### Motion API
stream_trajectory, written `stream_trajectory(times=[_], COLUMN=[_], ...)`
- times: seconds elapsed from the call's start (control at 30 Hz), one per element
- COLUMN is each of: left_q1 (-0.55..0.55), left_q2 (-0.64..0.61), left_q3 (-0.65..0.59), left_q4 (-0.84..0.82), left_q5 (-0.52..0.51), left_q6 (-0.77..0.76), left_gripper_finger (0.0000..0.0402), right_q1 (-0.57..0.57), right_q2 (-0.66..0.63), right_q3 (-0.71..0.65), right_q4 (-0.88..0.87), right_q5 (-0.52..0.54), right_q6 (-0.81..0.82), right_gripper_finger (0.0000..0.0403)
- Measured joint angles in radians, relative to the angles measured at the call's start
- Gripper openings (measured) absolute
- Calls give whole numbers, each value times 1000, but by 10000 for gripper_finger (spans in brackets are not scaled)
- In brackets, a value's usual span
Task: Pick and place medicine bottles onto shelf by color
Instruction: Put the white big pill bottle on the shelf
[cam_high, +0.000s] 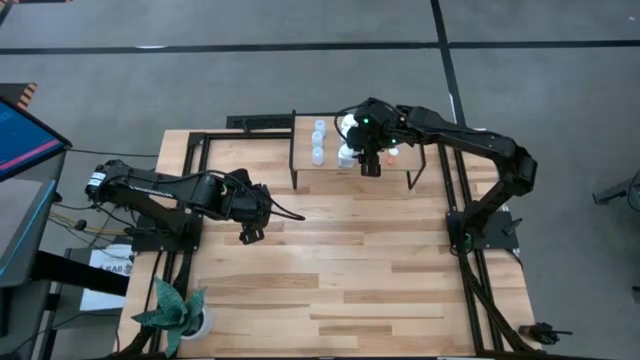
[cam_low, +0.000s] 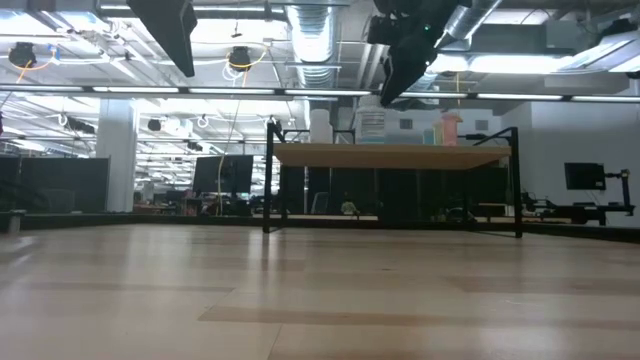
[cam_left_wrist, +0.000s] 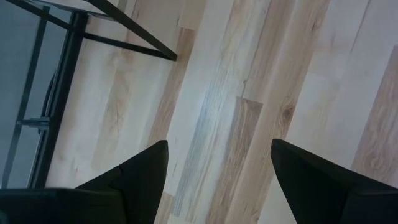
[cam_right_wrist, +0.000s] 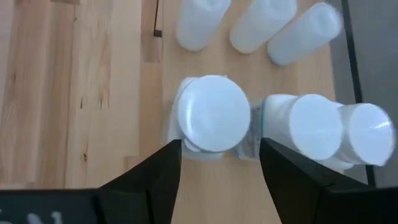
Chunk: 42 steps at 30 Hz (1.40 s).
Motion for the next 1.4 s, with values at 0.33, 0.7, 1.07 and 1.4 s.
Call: stream_trajectory(times=[0.33,0.7,1.07,1.4], left_q1=[0,0,0,0], left_q2=[0,0,0,0], left_q3=[0,0,0,0], left_q4=[0,0,1,16], left_q5=[0,0,-1,4], left_q6=[-1,-3,-4,3], left_gripper_finger=[272,272,272,272], right_q1=[-3,70,168,194], right_q2=[-13,-71,-5,102], right_q3=[0,0,-40,-39], right_q4=[-3,-61,26,163], right_q5=[63,72,-54,80], right_q6=[11,113,172,236], right_gripper_finger=[239,240,194,123])
